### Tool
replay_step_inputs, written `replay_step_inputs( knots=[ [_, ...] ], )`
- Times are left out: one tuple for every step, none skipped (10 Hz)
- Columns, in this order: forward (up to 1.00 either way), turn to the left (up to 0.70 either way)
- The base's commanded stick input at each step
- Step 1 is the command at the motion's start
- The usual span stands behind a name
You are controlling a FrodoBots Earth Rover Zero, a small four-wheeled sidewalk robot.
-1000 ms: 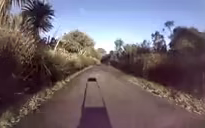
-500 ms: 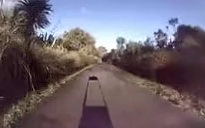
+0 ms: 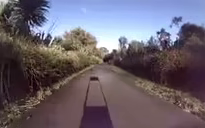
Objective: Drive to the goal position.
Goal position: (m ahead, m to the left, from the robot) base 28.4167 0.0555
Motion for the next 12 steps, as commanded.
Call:
replay_step_inputs(
  knots=[
    [1.00,0.00],
    [1.00,0.00],
    [1.00,0.00],
    [1.00,0.00],
    [1.00,0.00],
    [1.00,0.00],
    [1.00,0.00],
    [1.00,0.00],
    [1.00,0.00],
    [1.00,0.00],
    [1.00,0.00],
    [1.00,0.00]
  ],
)
